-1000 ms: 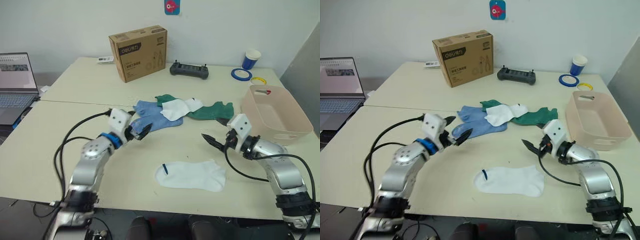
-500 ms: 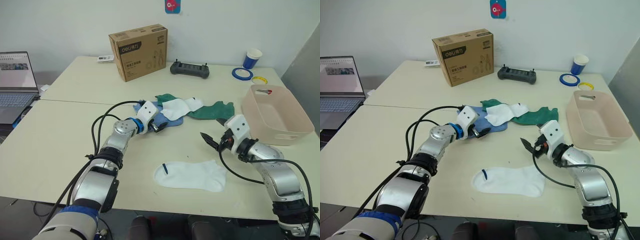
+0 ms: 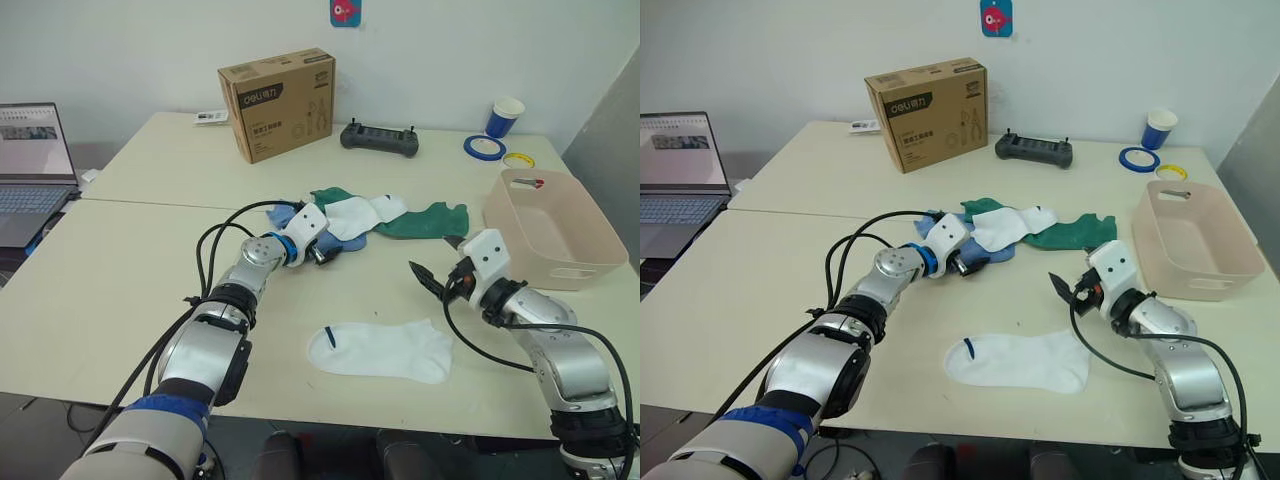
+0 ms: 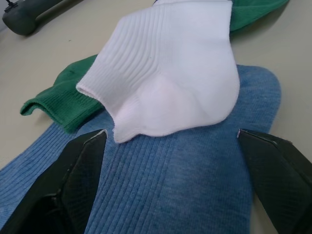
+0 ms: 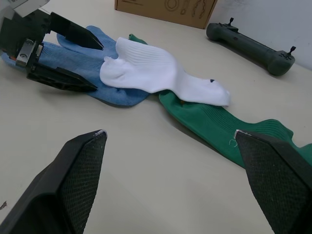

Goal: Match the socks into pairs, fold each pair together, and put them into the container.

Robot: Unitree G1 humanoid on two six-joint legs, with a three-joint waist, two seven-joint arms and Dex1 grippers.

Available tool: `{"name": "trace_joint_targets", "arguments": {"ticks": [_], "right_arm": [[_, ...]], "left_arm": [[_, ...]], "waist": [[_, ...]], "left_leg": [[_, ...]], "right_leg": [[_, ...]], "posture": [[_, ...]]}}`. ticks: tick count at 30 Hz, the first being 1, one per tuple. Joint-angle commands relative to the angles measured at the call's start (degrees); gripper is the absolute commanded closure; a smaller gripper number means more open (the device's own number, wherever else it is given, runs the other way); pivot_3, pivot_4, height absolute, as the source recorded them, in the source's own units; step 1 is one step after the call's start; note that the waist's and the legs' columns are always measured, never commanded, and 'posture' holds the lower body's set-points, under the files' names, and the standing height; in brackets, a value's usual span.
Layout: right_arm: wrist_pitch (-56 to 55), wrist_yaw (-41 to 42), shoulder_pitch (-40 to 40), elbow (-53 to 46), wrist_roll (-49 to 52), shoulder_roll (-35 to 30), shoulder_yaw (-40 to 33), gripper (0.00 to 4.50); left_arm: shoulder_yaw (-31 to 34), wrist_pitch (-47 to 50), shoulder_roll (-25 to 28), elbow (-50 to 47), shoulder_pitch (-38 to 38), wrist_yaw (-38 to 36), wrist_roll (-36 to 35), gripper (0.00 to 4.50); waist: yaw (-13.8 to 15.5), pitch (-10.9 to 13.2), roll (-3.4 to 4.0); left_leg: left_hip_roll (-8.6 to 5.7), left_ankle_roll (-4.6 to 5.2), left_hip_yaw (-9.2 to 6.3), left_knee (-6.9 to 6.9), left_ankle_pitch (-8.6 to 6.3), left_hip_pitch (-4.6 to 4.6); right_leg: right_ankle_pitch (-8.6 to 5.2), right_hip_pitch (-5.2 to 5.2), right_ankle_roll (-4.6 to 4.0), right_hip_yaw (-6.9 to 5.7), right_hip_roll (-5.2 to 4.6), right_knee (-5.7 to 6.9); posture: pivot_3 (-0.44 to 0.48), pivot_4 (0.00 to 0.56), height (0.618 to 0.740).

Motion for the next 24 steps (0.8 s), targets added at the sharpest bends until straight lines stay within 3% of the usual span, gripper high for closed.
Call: {"name": "trace_joint_targets", "arguments": {"ticks": [1, 12, 20, 24], "right_arm": [[0.3, -0.5, -0.9, -2.5, 0.8, -0.3, -1.7, 0.0], [2.2, -1.5, -1.9, -3.4, 1.0, 0.5, -1.6, 0.0], [2.5, -1.8, -0.5, -4.8, 0.7, 0.3, -1.7, 0.0], [2.0, -1.1, -0.6, -4.2, 0.8, -0.2, -1.9, 0.0]], "left_arm": [[0.7, -1.5, -0.3, 0.2, -2.2, 1.4, 0.5, 0.91], [1.2, -1.2, -1.9, 2.2, -4.9, 2.4, 0.9, 4.49], [2.1, -4.8, -1.3, -0.2, -3.7, -2.9, -0.6, 4.49], [0.1, -10.5, 0.6, -7.0, 0.5, -9.2, 0.3, 4.49]], "waist": [[0.0, 0.0, 0.0], [0.0, 0.0, 0.0], [0.0, 0.0, 0.0], [-0.1, 0.0, 0.0]], "left_leg": [[0.0, 0.0, 0.01, 0.0, 0.0, -0.01], [0.0, 0.0, -0.01, 0.0, 0.0, -0.02], [0.0, 0.0, 0.0, 0.0, 0.0, -0.07], [0.01, 0.0, 0.01, 0.0, 0.0, -0.07]], "right_leg": [[0.0, 0.0, 0.0, 0.0, 0.0, 0.0], [0.0, -0.03, 0.01, -0.01, 0.01, 0.0], [0.01, -0.06, 0.0, -0.01, 0.01, 0.0], [0.01, -0.07, -0.01, 0.01, 0.01, 0.0]], "posture": [[0.0, 0.15, 0.74], [0.0, 0.15, 0.74], [0.0, 0.15, 0.74], [0.0, 0.15, 0.74]]}}
